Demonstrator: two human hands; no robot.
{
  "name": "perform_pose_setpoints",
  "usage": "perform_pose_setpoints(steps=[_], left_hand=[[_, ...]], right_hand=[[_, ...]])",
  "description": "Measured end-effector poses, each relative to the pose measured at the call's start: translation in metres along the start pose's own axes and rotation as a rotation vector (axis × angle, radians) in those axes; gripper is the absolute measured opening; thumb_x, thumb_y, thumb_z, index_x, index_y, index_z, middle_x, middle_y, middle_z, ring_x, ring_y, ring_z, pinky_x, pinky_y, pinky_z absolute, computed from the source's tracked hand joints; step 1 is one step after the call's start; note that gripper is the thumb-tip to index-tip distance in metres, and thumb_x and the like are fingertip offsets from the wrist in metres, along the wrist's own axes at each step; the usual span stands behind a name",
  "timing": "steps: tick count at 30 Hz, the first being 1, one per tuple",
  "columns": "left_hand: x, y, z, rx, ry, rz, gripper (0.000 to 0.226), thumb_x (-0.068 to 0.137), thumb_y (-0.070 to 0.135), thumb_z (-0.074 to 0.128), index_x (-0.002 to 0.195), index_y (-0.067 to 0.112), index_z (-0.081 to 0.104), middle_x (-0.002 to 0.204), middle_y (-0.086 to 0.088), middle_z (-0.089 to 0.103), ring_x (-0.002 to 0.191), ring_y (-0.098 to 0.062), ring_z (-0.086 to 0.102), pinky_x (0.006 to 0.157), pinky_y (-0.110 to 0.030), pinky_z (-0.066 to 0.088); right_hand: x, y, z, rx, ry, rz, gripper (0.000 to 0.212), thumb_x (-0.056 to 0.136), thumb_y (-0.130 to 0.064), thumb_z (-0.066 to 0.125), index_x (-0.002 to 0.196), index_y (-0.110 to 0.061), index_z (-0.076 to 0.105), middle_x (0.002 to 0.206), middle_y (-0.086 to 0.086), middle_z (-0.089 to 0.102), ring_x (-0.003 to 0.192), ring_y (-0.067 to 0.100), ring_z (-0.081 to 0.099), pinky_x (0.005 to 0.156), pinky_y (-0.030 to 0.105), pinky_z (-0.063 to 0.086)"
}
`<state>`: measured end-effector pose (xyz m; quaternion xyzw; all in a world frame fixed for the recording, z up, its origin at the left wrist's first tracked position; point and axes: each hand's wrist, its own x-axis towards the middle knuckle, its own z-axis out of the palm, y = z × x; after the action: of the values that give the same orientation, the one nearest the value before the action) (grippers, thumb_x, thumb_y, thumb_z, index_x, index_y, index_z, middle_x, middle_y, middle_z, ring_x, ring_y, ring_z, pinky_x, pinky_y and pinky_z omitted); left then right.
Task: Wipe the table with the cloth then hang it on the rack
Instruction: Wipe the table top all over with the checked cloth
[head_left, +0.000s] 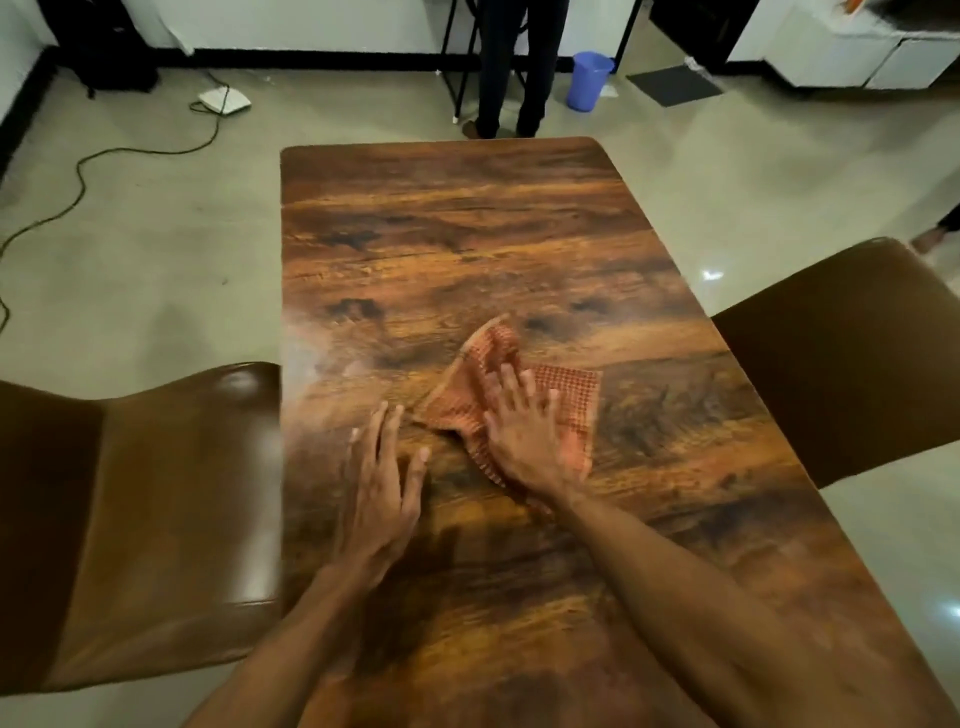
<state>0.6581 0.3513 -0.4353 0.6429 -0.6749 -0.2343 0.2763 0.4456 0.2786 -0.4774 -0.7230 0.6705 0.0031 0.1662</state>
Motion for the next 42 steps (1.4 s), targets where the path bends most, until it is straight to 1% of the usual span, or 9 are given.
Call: perform_pose_setpoints(steps=[3,8,13,18,20,24,30,37,42], left_hand=[[-0.002,0.049,0.049,0.036,-0.026,0.024,0.067,0.101,0.056,0.026,0.157,0.019,0.03,0.165,-0.004,0.027,0.153,-0.024,0.023,0.127,-0.041,0.01],[-0.003,0.108,0.106,0.074,-0.055,0.032,0.065,0.103,0.056,0.028,0.157,0.02,0.028,0.165,-0.002,0.025,0.153,-0.02,0.019,0.126,-0.037,0.008],[-0.002,0.146,0.14,0.111,-0.088,0.028,0.065,0.102,0.053,0.03,0.157,0.018,0.029,0.165,-0.004,0.026,0.154,-0.02,0.019,0.127,-0.04,0.009],[-0.01,0.154,0.143,0.12,-0.052,0.051,0.062,0.105,0.05,0.031,0.157,0.017,0.029,0.165,-0.003,0.026,0.153,-0.017,0.021,0.127,-0.042,0.011],[-0.021,0.155,0.141,0.123,-0.046,0.024,0.061,0.104,0.048,0.033,0.156,0.016,0.031,0.164,-0.004,0.028,0.153,-0.018,0.023,0.127,-0.042,0.011],[-0.053,0.15,0.136,0.13,-0.063,-0.01,0.062,0.102,0.045,0.035,0.155,0.013,0.034,0.163,-0.006,0.031,0.152,-0.02,0.025,0.126,-0.044,0.014],[-0.107,0.126,0.097,0.108,-0.008,-0.059,0.065,0.103,0.051,0.032,0.155,0.012,0.035,0.162,-0.007,0.034,0.151,-0.021,0.028,0.126,-0.041,0.015],[-0.194,0.08,0.047,0.142,0.034,-0.138,0.061,0.102,0.041,0.037,0.154,0.01,0.036,0.162,-0.009,0.033,0.151,-0.022,0.029,0.126,-0.038,0.012],[-0.253,0.039,0.006,0.081,0.087,-0.224,0.062,0.102,0.049,0.032,0.157,0.019,0.03,0.165,-0.001,0.027,0.152,-0.01,0.018,0.126,-0.032,0.006]], right_hand=[[-0.013,0.05,-0.005,-0.041,0.009,-0.185,0.058,0.111,-0.041,0.025,0.166,-0.026,0.013,0.174,-0.006,-0.003,0.16,0.019,-0.007,0.124,0.063,0.003],[-0.031,0.166,-0.029,-0.004,0.056,0.066,0.063,0.108,-0.04,0.024,0.166,-0.021,0.007,0.174,0.001,-0.007,0.16,0.028,-0.008,0.124,0.067,0.0],[-0.056,0.181,-0.015,-0.014,0.066,-0.171,0.061,0.108,-0.044,0.026,0.165,-0.029,0.012,0.174,-0.006,0.002,0.161,0.02,-0.003,0.124,0.066,0.006],[-0.052,0.266,-0.053,0.069,0.118,0.243,0.06,0.11,-0.041,0.02,0.166,-0.02,0.007,0.174,0.001,-0.002,0.16,0.025,-0.007,0.125,0.063,-0.004],[-0.063,0.235,-0.045,0.045,0.121,0.17,0.06,0.11,-0.039,0.022,0.165,-0.018,0.011,0.174,0.003,0.0,0.16,0.029,-0.006,0.125,0.065,-0.005],[-0.111,0.184,-0.002,-0.094,0.061,-0.239,0.06,0.109,-0.042,0.024,0.165,-0.024,0.018,0.174,-0.003,0.003,0.161,0.022,-0.002,0.125,0.062,0.002],[-0.146,0.233,-0.023,-0.052,0.088,0.202,0.073,0.102,-0.037,0.043,0.166,-0.019,0.011,0.174,0.004,-0.007,0.16,0.031,-0.006,0.124,0.067,0.001],[-0.236,0.03,0.049,-0.051,-0.058,-0.384,0.063,0.105,-0.044,0.034,0.165,-0.031,0.017,0.175,-0.003,0.003,0.161,0.026,-0.005,0.121,0.069,0.005],[-0.238,0.054,0.04,-0.026,0.045,0.031,0.061,0.108,-0.042,0.032,0.165,-0.029,0.014,0.175,-0.001,0.003,0.161,0.029,-0.001,0.123,0.068,0.003]])
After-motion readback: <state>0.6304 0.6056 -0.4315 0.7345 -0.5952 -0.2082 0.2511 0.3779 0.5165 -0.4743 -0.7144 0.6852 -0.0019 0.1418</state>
